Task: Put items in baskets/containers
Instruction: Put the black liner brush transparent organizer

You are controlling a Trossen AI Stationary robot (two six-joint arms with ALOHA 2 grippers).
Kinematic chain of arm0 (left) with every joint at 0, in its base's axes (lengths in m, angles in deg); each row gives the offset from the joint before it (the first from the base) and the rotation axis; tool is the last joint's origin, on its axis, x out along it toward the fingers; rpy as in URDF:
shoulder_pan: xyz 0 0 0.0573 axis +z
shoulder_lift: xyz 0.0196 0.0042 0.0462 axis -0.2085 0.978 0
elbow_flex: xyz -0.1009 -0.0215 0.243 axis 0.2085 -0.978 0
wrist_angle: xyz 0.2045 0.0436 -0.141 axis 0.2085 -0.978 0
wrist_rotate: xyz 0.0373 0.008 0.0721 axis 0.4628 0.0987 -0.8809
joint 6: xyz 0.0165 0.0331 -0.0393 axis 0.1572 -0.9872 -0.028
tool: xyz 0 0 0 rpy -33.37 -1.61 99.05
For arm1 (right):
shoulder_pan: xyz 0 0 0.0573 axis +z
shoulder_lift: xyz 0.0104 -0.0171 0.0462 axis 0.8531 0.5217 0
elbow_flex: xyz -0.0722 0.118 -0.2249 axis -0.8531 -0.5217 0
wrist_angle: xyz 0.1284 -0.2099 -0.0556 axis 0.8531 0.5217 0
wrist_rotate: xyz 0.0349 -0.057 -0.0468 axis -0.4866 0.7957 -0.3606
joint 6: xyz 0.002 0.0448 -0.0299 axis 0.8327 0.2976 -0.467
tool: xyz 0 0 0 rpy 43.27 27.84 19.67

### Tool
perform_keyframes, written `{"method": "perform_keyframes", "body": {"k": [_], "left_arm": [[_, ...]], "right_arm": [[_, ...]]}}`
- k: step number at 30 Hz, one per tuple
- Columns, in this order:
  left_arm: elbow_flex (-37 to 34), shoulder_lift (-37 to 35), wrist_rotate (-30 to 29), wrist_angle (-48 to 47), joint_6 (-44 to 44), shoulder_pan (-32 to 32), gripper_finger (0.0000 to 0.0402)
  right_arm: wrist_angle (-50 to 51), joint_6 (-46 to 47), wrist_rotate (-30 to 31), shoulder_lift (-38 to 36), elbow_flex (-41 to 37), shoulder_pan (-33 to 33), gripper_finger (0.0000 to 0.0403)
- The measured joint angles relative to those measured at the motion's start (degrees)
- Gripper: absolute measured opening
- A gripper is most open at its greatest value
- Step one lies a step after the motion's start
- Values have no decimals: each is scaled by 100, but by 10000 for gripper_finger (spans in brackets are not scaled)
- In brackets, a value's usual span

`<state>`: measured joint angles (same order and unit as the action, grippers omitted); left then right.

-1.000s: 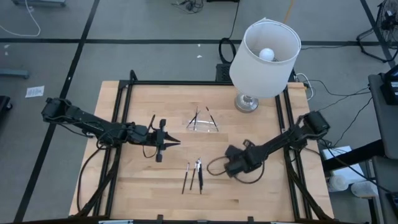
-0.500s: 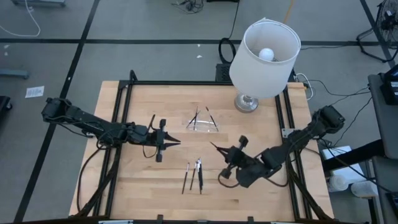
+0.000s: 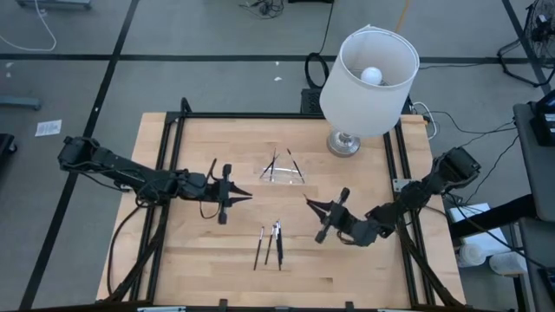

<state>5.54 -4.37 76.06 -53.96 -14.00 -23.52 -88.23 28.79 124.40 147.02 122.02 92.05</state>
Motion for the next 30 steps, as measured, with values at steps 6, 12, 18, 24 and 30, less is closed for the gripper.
{"method": "perform_keyframes", "body": {"k": [6, 12, 18, 24, 30], "left_arm": [[0, 0, 8, 5, -13, -30, 42], [0, 3, 1, 463, -584, 11, 42], [0, 2, 58, 849, -608, -27, 42], [2, 0, 15, 1394, -849, -42, 42], [2, 0, 3, 1584, -1517, 173, 42]], "right_arm": [[-927, -1141, -69, -7, -193, -157, 0], [-1919, -2270, -1454, -9, -203, -878, 0], [-2205, -2305, -2871, -9, -202, -1566, 0], [-2153, -2343, -3030, -9, -202, -1953, 0], [-1805, -2483, -3334, -9, -202, -2361, 0]]}}
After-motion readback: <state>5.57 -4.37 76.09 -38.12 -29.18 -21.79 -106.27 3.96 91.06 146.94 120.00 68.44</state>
